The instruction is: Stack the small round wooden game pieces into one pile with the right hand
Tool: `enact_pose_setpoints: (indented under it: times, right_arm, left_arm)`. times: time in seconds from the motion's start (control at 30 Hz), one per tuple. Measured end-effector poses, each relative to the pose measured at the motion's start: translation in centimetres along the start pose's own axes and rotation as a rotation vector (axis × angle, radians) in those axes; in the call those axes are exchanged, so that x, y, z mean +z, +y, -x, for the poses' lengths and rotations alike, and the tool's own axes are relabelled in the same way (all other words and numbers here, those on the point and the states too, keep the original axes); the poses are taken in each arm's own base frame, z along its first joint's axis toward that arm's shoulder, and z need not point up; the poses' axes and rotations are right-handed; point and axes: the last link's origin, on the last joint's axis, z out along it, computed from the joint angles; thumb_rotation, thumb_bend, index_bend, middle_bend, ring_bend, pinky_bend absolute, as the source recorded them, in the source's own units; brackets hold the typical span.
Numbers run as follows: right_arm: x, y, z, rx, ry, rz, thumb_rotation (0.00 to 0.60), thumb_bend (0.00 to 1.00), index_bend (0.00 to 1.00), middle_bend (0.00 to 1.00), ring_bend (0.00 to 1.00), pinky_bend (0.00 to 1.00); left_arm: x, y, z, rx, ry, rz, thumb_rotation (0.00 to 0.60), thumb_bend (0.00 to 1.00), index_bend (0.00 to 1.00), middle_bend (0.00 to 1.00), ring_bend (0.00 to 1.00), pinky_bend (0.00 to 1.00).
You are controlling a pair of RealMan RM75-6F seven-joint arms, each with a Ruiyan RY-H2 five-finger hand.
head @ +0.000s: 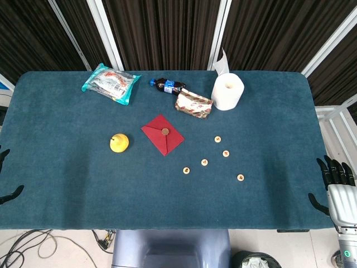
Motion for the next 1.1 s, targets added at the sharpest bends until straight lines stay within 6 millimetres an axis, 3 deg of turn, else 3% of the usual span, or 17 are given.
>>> enact_pose_setpoints:
  times: [1.1]
  right_arm:
    - [-0.06,-0.2,0.0,0.095,-0.047,-0.01,0.6,0.34,0.0,0.0,0.01,0.04]
  left_arm:
    - [-0.08,-0.48,-0.52,-0.026,0.019,-0.014,0.6,0.16,0.11,0.01,0.0,0.02]
